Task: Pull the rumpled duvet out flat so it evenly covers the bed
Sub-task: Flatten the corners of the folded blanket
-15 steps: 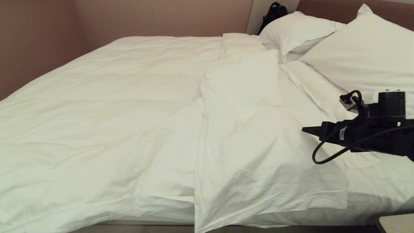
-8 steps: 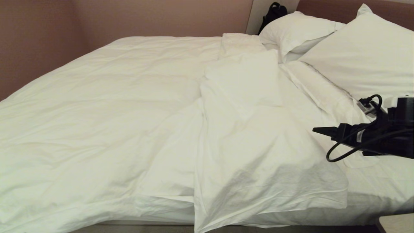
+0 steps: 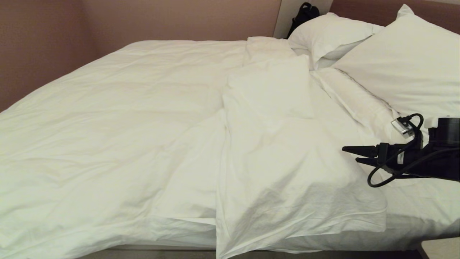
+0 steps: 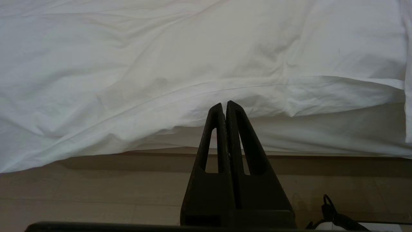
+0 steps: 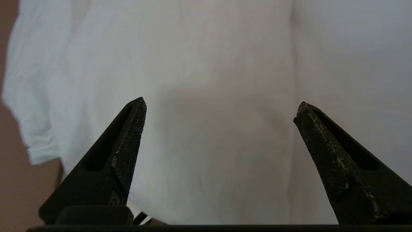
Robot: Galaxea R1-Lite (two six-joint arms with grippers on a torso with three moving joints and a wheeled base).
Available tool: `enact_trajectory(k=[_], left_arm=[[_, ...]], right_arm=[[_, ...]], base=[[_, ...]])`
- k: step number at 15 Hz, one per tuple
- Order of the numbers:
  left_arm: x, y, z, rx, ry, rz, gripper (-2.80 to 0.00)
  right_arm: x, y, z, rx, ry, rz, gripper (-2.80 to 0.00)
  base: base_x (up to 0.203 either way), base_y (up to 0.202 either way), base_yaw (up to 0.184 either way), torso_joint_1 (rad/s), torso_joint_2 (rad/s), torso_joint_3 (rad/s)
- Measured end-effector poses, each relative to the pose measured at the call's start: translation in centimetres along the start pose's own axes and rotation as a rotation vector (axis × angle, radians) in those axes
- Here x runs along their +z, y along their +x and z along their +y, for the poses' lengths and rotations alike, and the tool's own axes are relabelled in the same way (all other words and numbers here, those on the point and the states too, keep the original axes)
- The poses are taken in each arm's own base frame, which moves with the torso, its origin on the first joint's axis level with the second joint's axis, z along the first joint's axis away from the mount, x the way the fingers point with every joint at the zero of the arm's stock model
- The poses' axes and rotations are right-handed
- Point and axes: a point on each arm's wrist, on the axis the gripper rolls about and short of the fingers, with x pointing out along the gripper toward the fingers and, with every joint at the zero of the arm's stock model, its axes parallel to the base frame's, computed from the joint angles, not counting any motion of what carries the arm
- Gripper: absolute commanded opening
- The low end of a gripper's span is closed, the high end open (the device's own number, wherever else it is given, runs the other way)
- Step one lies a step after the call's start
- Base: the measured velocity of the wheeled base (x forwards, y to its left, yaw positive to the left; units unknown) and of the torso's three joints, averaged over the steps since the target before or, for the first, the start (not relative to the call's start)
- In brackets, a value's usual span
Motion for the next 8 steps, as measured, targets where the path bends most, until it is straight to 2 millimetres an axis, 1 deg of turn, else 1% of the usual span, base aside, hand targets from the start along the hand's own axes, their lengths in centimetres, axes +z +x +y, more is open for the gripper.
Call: enact_trajectory(k=[4,8], left_arm=[[0.0,0.0,0.0,0.0,0.0,0.0,-2.8],[0.0,0.0,0.0,0.001,0.0,0.0,-2.8]], right_arm=[[-0.53,0.54,-0.45,0.123,0.022,0.052,0.0],[-0.76,0.91,-0.88,0.188,0.035,0.078,0.0]], base=[[0.0,0.0,0.0,0.0,0.0,0.0],[0.0,0.0,0.0,0.0,0.0,0.0]])
